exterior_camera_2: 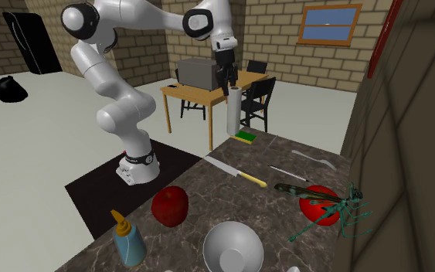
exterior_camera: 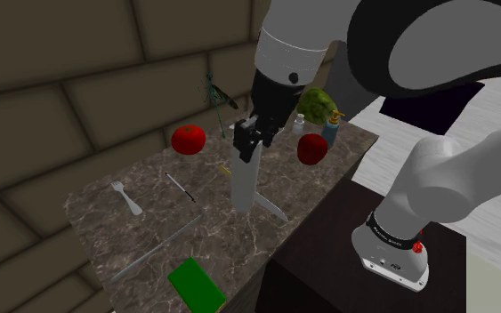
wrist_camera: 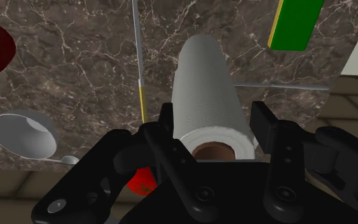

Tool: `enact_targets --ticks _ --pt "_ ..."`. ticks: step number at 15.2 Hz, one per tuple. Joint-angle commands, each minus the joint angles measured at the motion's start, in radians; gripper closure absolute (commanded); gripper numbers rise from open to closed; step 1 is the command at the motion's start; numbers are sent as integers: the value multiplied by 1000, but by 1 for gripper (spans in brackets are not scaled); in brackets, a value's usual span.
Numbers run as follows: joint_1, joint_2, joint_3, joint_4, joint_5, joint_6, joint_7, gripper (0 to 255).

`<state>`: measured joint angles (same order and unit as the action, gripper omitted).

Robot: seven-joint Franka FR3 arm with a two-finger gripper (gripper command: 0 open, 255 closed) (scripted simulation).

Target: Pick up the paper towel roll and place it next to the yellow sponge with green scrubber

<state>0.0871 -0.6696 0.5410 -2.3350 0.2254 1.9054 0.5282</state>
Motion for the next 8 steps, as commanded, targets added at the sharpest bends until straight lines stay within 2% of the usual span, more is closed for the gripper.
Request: enact_targets --ticks 1,8 --pt "2 0 6 -27 4 28 1 255" --pt "9 8 32 -113 20 122 5 255"
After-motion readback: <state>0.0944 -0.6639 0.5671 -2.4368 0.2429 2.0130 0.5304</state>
